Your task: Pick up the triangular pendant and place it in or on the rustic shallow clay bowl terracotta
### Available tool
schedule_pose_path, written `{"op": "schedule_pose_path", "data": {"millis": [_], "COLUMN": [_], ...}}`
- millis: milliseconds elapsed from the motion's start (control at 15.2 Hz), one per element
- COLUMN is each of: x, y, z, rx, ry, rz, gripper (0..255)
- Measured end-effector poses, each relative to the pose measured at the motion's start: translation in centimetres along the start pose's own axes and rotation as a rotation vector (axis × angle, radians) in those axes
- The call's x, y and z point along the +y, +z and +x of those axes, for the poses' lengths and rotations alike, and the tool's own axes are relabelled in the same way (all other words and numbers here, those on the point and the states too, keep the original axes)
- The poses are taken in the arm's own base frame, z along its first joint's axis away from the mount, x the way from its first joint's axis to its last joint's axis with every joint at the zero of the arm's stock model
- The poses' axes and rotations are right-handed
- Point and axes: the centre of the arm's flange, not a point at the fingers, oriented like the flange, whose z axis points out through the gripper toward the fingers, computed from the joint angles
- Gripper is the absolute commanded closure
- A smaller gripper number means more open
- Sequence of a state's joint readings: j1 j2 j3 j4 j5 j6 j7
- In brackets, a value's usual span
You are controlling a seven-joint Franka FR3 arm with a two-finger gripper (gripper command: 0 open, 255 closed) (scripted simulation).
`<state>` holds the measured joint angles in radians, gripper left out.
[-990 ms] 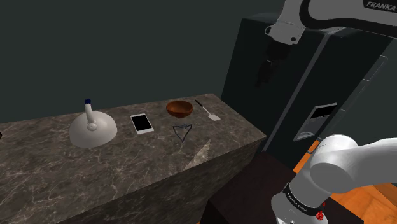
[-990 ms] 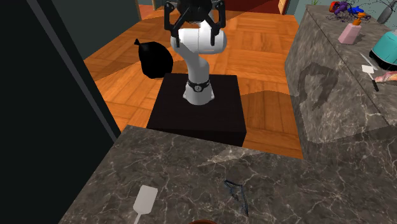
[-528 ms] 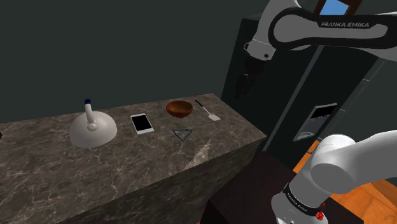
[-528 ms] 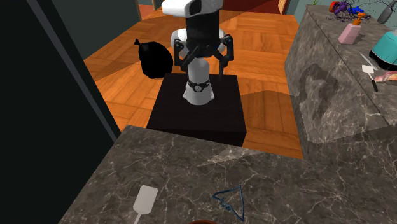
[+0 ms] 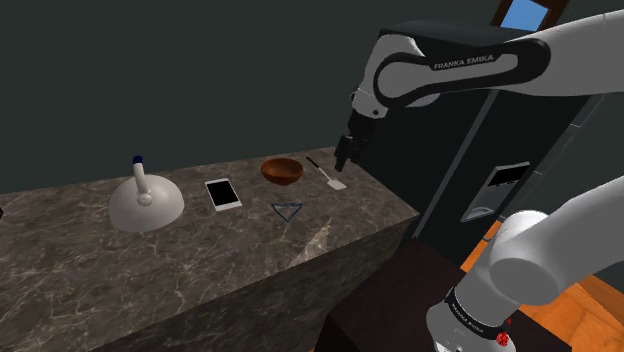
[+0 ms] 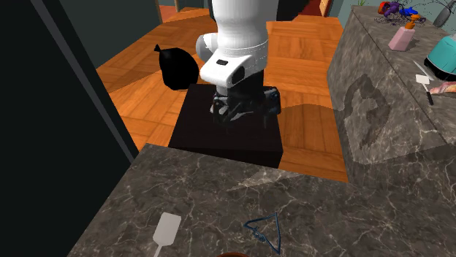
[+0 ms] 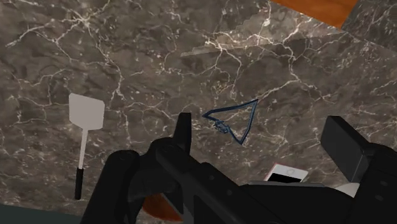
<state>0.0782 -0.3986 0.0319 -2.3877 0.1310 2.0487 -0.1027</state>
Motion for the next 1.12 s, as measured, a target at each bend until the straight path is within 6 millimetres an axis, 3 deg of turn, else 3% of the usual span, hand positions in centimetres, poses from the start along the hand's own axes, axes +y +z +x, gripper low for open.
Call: {"op": "schedule_pose_path", "data": {"millis": [792, 1122], "x": [-2.3, -2.8], "y": [12.2, 16.0], "z": [9.7, 11.5], "rx": [0.000, 0.000], "ry": [0.010, 0.012], "rz": [0.079, 0.096], "gripper": [0, 0]}}
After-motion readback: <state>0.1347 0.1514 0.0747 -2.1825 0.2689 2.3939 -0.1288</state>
